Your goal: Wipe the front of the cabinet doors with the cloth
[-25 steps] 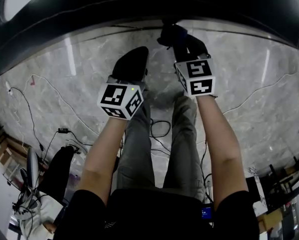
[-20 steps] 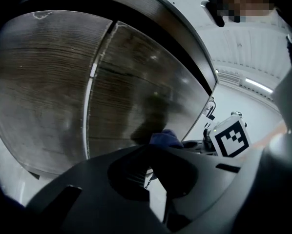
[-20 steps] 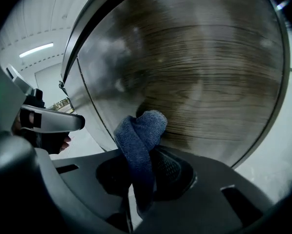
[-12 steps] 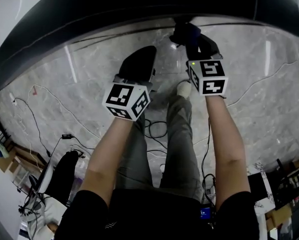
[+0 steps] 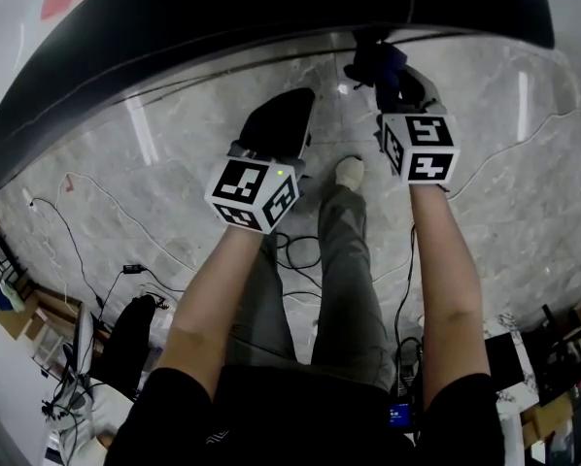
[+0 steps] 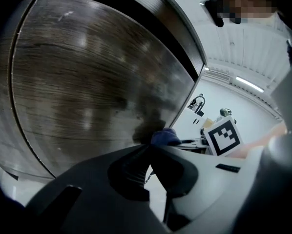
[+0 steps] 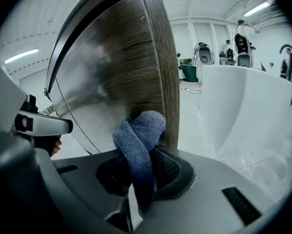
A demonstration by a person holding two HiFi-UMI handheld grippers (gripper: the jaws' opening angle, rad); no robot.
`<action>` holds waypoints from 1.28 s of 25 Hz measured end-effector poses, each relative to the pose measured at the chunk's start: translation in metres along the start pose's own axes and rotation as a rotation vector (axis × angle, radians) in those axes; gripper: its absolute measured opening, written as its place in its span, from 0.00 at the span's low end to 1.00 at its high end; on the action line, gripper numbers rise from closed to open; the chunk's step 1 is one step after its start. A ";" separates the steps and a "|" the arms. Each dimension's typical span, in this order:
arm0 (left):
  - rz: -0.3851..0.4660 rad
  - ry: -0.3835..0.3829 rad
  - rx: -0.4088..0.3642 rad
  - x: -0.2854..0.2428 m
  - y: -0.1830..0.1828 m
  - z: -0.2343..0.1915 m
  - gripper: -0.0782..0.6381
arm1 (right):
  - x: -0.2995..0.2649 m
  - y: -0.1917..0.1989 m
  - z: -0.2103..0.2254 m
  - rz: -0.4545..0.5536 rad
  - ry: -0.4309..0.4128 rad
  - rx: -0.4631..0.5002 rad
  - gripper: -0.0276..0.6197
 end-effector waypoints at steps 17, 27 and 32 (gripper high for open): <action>0.015 -0.046 0.017 0.043 -0.012 -0.062 0.12 | 0.008 -0.020 -0.072 0.064 -0.021 -0.044 0.15; 0.050 -0.060 0.053 0.102 -0.027 -0.105 0.12 | 0.008 -0.048 -0.149 0.096 -0.075 -0.023 0.15; 0.069 -0.083 0.095 0.137 -0.039 -0.139 0.12 | 0.004 -0.069 -0.198 0.098 -0.101 0.005 0.15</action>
Point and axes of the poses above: the fingertips, and each gripper's own axes: x backward along the fingers, z to its right, y out of its underside, the point moved 7 cm from there along x, backward along the fingers, and after that the axes turned 13 degrees about -y, right-handed, at the moved point
